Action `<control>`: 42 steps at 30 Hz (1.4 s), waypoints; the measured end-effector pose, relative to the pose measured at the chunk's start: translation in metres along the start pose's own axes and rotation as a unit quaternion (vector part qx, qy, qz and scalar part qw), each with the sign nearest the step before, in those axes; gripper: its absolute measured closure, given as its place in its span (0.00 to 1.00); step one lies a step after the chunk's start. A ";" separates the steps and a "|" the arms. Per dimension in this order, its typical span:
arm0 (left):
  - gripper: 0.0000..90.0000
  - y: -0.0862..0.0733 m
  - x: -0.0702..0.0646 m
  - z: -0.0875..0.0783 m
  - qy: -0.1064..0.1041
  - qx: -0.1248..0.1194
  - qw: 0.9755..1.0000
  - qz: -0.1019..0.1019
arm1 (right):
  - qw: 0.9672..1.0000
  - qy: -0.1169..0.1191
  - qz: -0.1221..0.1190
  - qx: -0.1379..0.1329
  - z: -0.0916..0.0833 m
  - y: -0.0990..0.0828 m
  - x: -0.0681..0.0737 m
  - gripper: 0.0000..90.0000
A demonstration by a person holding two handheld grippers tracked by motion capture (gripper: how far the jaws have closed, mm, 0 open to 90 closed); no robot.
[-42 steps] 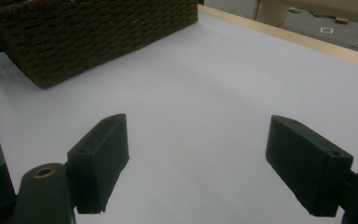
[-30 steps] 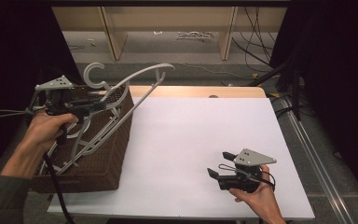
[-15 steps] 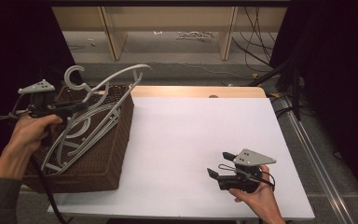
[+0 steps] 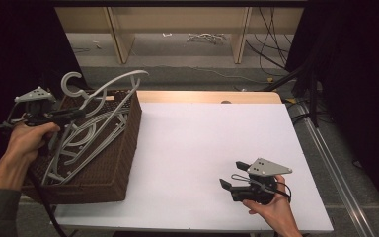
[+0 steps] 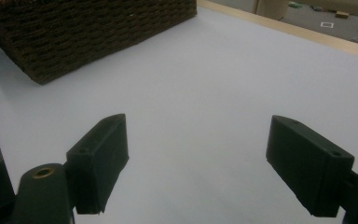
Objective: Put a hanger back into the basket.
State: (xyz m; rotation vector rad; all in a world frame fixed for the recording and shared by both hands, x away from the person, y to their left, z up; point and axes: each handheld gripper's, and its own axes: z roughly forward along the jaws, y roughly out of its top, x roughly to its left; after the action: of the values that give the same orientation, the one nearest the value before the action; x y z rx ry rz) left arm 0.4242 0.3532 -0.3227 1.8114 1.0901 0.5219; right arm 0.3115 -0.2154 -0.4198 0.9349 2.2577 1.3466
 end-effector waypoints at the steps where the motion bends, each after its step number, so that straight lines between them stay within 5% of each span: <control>1: 0.88 -0.001 0.001 0.000 0.001 -0.001 1.000 -0.002 | 1.000 0.000 0.000 0.000 0.000 0.000 0.000 0.24; 26: 0.88 -0.043 0.028 -0.015 0.018 0.021 0.999 -0.019 | 1.000 0.005 0.003 0.008 0.003 -0.003 0.001 0.24; 42: 0.88 -0.050 0.038 -0.021 0.025 0.025 0.999 -0.028 | 1.000 0.005 0.004 0.010 0.004 -0.003 0.001 0.24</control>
State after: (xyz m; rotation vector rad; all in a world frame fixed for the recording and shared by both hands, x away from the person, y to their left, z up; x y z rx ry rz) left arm 0.4060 0.4052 -0.3597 1.8143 1.1933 0.5126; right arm 0.3121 -0.2137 -0.4242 0.9468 2.2813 1.3365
